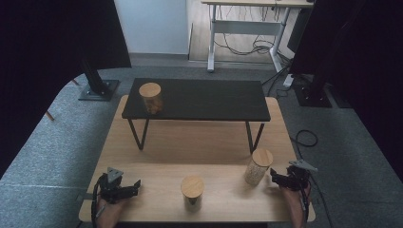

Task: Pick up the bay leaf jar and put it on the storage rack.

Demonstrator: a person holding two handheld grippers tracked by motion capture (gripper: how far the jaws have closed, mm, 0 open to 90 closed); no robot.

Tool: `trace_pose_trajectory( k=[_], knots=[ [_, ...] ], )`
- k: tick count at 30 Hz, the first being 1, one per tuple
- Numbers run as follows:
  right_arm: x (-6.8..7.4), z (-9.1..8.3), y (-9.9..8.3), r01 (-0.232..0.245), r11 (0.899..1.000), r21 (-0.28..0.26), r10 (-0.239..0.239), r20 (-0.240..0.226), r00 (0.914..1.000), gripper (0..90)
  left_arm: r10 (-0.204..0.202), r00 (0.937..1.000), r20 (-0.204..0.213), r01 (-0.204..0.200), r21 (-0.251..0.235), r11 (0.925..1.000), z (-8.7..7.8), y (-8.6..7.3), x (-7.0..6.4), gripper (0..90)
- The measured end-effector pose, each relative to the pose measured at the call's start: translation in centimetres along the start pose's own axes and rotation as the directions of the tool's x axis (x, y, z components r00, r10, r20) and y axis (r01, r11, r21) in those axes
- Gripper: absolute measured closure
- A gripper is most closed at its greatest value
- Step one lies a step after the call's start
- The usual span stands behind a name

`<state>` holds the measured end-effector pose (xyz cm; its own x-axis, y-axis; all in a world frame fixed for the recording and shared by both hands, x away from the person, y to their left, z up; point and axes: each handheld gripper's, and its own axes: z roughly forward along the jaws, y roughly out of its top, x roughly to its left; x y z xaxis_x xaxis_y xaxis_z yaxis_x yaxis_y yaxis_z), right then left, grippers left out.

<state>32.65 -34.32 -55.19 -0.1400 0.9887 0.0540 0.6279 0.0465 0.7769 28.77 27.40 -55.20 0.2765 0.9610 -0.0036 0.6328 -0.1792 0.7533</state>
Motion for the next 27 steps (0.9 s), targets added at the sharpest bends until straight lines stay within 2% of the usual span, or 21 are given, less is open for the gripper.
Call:
trace_pose_trajectory(
  k=[16, 27],
  knots=[
    [0.3, -0.9, 0.6, 0.004, 0.999, -0.046, -0.004, 0.002, 1.0, 6.3, 0.014, 0.9997, -0.018, -0.013, 0.044, 0.999, 0.4, 0.1, -0.2, 4.0],
    [0.3, -1.9, 0.8, 0.008, 0.997, -0.078, -0.009, -0.006, 0.9999, 7.3, 0.01, 0.9998, -0.014, -0.01, 0.051, 0.9987, 0.4, 0.1, -0.2, 3.9]
  ],
)
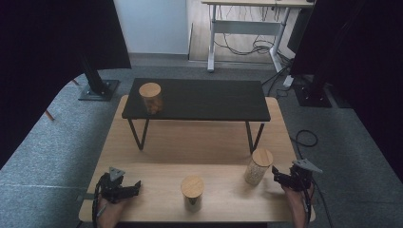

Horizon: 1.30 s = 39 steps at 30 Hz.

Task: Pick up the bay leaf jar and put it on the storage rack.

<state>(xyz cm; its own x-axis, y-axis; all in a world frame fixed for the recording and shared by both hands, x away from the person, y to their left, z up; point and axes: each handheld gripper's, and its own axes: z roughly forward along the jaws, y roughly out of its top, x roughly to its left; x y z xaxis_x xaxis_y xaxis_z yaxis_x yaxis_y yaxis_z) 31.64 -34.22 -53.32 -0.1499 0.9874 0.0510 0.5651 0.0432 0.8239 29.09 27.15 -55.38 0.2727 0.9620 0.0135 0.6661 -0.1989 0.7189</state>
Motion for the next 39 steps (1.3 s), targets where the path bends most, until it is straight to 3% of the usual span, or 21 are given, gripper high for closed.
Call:
trace_pose_trajectory(
  k=[26, 39],
  knots=[
    [1.4, -4.1, 1.7, 0.041, 0.993, -0.109, -0.042, -0.006, 0.9991, 5.8, -0.003, 1.0, -0.004, 0.003, 0.004, 1.0, 0.0, 0.0, -0.1, 3.0],
    [2.7, -5.6, 2.1, 0.069, 0.987, -0.148, -0.075, -0.039, 0.9964, 4.7, -0.004, 1.0, -0.006, 0.004, 0.004, 1.0, 0.0, 0.0, -0.1, 2.9]
  ],
)
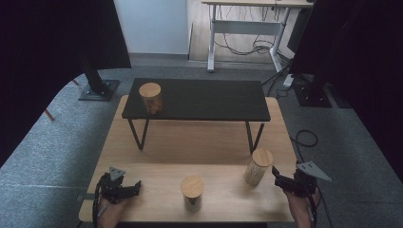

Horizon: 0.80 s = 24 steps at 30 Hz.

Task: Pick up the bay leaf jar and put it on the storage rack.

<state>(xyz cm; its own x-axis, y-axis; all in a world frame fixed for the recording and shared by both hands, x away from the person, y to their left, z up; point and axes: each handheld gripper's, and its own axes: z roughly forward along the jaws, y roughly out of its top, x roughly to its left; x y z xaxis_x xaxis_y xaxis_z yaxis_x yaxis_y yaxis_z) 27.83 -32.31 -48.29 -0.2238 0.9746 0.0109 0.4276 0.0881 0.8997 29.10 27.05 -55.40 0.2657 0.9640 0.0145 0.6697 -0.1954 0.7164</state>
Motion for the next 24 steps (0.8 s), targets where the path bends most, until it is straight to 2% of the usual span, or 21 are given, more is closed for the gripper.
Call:
trace_pose_trajectory(
  k=[24],
  knots=[
    [2.7, -1.5, 0.7, 0.034, 0.998, -0.049, -0.038, -0.09, 0.9952, 3.9, -0.001, 1.0, -0.001, 0.001, 0.0, 1.0, 0.0, 0.0, 0.0, 2.9]
  ],
)
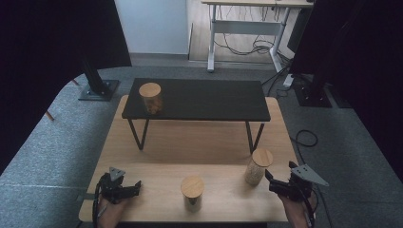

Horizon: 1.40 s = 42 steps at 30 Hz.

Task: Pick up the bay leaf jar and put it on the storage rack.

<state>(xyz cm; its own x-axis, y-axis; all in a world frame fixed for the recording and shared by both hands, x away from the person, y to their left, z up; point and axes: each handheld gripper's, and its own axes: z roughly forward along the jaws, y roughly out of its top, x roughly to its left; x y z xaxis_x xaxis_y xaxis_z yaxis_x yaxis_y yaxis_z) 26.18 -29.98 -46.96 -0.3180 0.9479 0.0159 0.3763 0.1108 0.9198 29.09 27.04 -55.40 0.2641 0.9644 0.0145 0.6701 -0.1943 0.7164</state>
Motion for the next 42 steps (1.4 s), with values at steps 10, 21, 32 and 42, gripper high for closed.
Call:
trace_pose_trajectory(
  k=[10, 21, 32, 42],
  knots=[
    [1.4, -0.2, 0.1, 0.011, 1.0, -0.018, -0.011, -0.037, 0.9993, 3.6, 0.0, 1.0, 0.0, 0.0, 0.0, 1.0, 0.0, 0.0, 0.0, 2.9],
    [3.2, -0.4, 0.4, 0.035, 0.999, -0.037, -0.038, -0.078, 0.9962, 3.6, 0.001, 1.0, 0.001, -0.001, 0.001, 1.0, 0.0, 0.0, 0.0, 2.7],
    [4.4, -0.9, 0.5, 0.05, 0.997, -0.056, -0.055, -0.102, 0.9932, 3.6, 0.0, 1.0, 0.001, 0.0, 0.001, 1.0, 0.0, 0.0, 0.0, 2.7],
    [5.5, -0.9, 0.6, 0.062, 0.996, -0.064, -0.07, -0.136, 0.9883, 3.6, 0.0, 1.0, 0.001, 0.0, 0.001, 1.0, 0.0, 0.0, 0.0, 2.6]
  ],
)
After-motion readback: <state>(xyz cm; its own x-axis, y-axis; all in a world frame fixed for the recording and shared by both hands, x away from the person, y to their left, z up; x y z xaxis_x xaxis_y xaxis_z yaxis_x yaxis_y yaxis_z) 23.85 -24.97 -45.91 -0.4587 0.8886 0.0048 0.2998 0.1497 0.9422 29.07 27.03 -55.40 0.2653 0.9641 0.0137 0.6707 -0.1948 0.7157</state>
